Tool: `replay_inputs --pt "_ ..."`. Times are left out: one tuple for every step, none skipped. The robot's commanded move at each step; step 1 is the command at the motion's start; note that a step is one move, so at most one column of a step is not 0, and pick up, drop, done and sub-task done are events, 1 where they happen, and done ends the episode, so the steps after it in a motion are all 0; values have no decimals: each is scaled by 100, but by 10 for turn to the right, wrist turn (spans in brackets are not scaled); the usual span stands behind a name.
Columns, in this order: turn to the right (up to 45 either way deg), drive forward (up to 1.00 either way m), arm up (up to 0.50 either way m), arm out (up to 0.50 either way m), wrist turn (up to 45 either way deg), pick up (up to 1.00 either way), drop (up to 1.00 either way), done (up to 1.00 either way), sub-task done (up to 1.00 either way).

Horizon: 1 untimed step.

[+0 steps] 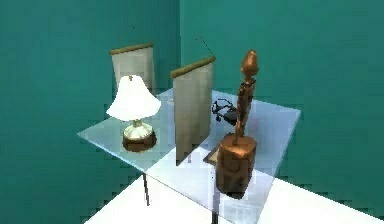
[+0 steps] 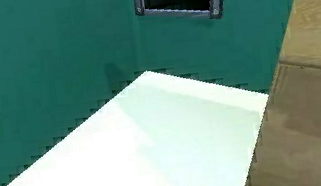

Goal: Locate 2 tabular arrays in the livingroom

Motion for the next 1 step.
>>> replay_inputs --pt "0 0 0 0 0 0 0 0 100"
